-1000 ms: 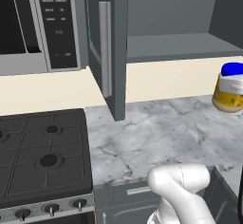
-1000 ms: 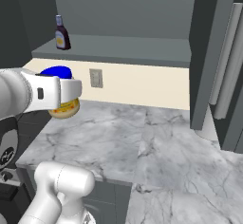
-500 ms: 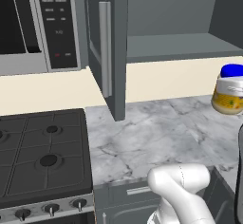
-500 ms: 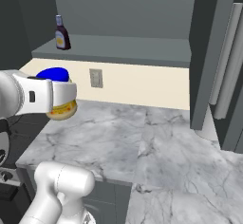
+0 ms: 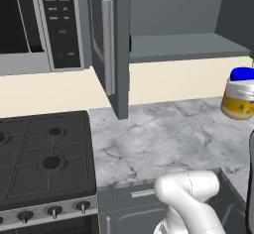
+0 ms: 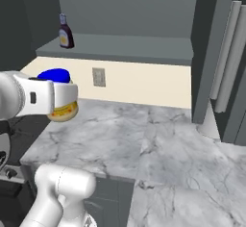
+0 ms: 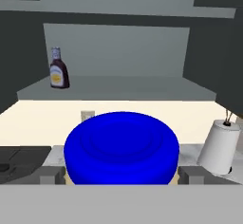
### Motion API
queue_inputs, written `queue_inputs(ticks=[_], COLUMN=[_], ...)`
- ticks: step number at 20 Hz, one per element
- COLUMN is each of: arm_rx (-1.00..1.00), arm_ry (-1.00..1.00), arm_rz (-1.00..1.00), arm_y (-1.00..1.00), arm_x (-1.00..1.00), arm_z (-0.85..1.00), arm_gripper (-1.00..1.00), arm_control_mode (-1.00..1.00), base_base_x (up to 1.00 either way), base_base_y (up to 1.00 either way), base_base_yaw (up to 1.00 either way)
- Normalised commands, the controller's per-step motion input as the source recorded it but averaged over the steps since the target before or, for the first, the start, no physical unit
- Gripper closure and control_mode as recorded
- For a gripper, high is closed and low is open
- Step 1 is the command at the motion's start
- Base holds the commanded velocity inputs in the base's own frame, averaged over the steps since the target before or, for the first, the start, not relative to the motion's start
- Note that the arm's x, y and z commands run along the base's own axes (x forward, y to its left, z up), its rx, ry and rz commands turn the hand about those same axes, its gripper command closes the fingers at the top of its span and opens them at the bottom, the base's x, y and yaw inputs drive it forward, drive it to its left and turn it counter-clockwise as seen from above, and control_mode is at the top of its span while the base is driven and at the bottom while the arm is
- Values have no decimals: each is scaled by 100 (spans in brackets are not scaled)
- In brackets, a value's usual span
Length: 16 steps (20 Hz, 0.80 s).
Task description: Take 2 condiments from the cabinet and move them on the counter near the stove.Make sure the condiments are lined up with each other, next to each other.
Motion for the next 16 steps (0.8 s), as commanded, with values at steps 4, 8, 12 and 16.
queue_inputs(ticks=[4, 8, 12, 16], arm_rx=[0, 0, 0, 0], arm_ry=[0, 0, 0, 0], arm_rz=[0, 0, 0, 0], arm_y=[0, 0, 0, 0], arm_x=[0, 0, 0, 0], arm_z=[0, 0, 0, 0], arm_gripper=[100, 100, 100, 100], arm_control_mode=[100, 100, 100, 100], base_base_x=[-97, -95, -40, -7], base_base_y=[27, 45, 84, 100], base_base_yaw=[0, 0, 0, 0])
